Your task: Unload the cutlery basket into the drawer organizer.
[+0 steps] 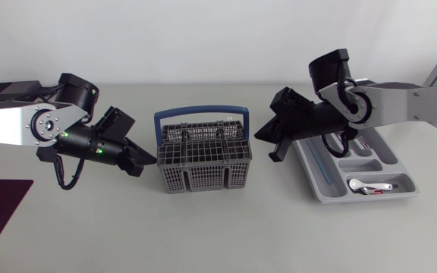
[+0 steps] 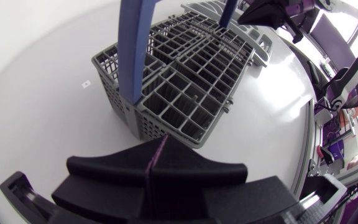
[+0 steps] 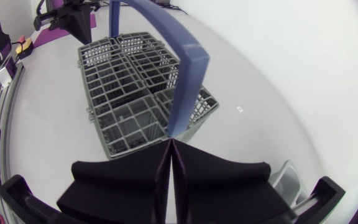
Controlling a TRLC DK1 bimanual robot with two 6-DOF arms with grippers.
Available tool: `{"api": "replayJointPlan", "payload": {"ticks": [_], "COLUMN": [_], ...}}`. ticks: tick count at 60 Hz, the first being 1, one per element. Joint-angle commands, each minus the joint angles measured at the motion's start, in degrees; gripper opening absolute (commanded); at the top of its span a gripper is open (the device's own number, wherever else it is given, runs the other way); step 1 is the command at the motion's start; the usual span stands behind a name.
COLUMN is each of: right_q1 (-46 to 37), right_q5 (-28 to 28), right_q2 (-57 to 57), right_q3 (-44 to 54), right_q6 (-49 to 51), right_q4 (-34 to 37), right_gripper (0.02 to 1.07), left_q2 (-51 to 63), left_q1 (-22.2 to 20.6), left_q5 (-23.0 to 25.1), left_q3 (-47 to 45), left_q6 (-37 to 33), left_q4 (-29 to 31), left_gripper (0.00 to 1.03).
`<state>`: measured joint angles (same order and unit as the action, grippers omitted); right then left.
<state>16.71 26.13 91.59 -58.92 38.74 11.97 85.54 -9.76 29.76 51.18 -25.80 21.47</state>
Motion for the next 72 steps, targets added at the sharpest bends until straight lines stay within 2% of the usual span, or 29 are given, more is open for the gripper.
{"api": "replayJointPlan", "payload": {"ticks": [1, 31, 59, 72], "right_q1": [2.10, 9.04, 6.49, 0.96], "right_q5": [-0.82, -5.21, -5.21, -4.95], "right_q2": [-0.62, -0.62, -11.61, -17.24], "right_q3": [2.93, 8.91, 9.96, 11.63], "right_q6": [-1.56, -3.41, -4.64, -6.22], "right_q4": [0.16, -2.91, -2.04, -3.18], "right_gripper": [0.08, 0.08, 0.08, 0.08], "left_q2": [0.51, 2.53, 2.53, -1.34], "left_q1": [0.18, 1.15, 3.52, 5.19], "left_q5": [0.92, 0.92, 1.09, 1.36], "left_q3": [2.08, 3.67, 4.72, 2.96], "left_q6": [-1.44, -1.53, -1.88, -1.88], "left_q4": [-0.82, -1.79, -1.61, -1.70], "left_gripper": [0.03, 0.03, 0.03, 0.04]}}
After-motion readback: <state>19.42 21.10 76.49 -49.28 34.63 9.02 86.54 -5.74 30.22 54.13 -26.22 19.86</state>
